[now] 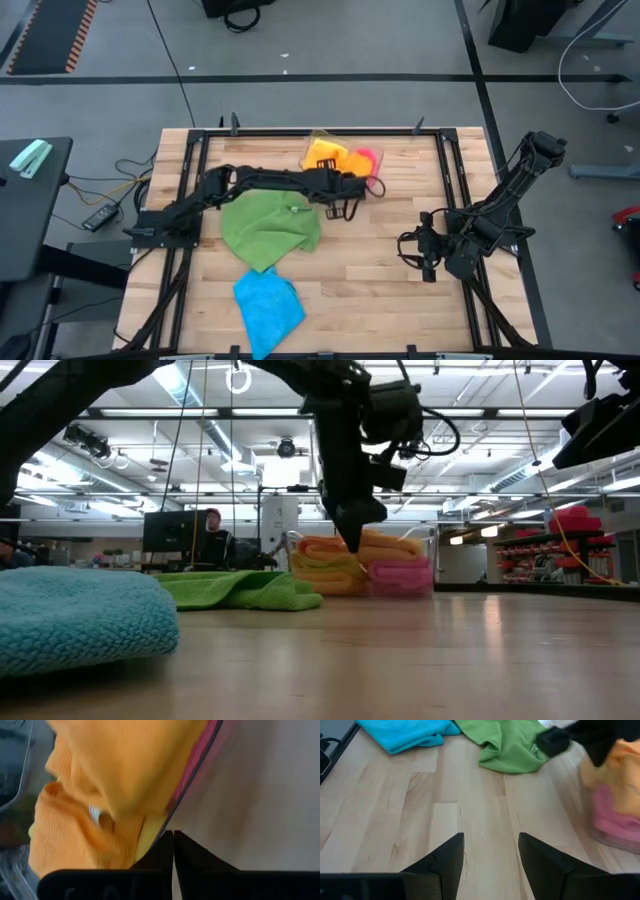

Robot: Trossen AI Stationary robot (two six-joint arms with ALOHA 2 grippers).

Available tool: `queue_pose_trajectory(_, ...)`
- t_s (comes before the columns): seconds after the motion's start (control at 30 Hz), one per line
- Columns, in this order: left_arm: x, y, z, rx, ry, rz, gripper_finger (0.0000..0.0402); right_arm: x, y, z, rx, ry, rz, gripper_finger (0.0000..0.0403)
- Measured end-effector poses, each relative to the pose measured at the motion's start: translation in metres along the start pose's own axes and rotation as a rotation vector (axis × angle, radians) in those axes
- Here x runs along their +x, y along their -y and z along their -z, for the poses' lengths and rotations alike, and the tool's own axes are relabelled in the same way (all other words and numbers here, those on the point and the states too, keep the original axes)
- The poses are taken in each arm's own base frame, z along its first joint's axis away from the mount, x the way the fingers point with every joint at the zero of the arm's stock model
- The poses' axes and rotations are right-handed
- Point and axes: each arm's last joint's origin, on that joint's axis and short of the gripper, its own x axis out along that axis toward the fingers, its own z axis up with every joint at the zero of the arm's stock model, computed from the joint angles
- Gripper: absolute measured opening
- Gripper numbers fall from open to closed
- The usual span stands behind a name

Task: Fold microfiber towels
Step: Move the transparent bin to top, then fold the green microfiber cloth

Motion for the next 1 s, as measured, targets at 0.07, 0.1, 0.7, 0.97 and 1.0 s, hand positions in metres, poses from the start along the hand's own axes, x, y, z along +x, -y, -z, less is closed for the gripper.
queue_pose_trajectory(0.07,0.004,-0.006,0.000,-0.018,-0.004,0.001,0.0026,0.000,0.000,0.000,0.000,0.000,0.000,0.0197)
queue_pose_trajectory(0.1,0.005,-0.008,0.000,-0.021,-0.008,0.008,0.0027,0.000,0.000,0.000,-0.002,0.000,0.000,0.0197)
queue_pose_trajectory(0.7,-0.048,0.064,0.040,-0.007,-0.356,0.469,0.0105,0.000,0.000,-0.001,0.000,0.017,0.011,0.0197)
queue_pose_trajectory(0.97,-0.044,0.101,0.064,0.269,-0.311,0.256,0.0214,0.000,0.000,-0.001,0.000,0.017,0.011,0.0197)
queue_pose_trajectory(1.0,-0.041,0.103,0.067,0.293,-0.308,0.239,0.0216,0.000,0.000,-0.001,0.001,0.017,0.011,0.0197)
